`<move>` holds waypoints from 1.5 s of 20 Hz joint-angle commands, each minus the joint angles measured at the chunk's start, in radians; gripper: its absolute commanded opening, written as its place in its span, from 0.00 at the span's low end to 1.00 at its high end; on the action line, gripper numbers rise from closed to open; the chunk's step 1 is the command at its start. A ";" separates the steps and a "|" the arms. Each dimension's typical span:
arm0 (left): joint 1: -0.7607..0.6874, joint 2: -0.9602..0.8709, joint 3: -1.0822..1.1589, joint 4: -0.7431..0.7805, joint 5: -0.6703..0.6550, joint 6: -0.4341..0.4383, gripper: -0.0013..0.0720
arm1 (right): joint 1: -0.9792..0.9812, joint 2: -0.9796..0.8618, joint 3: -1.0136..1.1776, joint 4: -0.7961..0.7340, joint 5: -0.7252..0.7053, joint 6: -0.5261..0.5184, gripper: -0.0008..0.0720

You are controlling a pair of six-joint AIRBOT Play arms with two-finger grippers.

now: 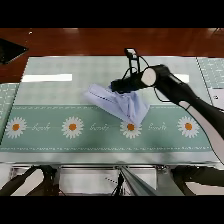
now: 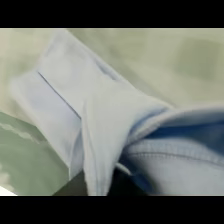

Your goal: Fold the shirts.

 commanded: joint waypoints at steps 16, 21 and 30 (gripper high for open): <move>-0.078 0.014 -0.074 0.002 0.000 0.000 0.04 | 0.051 0.011 0.047 0.170 -0.005 -0.115 0.81; -0.079 0.014 -0.074 0.002 0.000 0.011 0.04 | -0.167 0.141 0.030 -0.470 0.628 -0.067 0.70; -0.079 0.015 -0.074 0.095 -0.013 0.006 0.04 | -0.371 0.201 -0.505 0.493 0.045 -0.155 0.84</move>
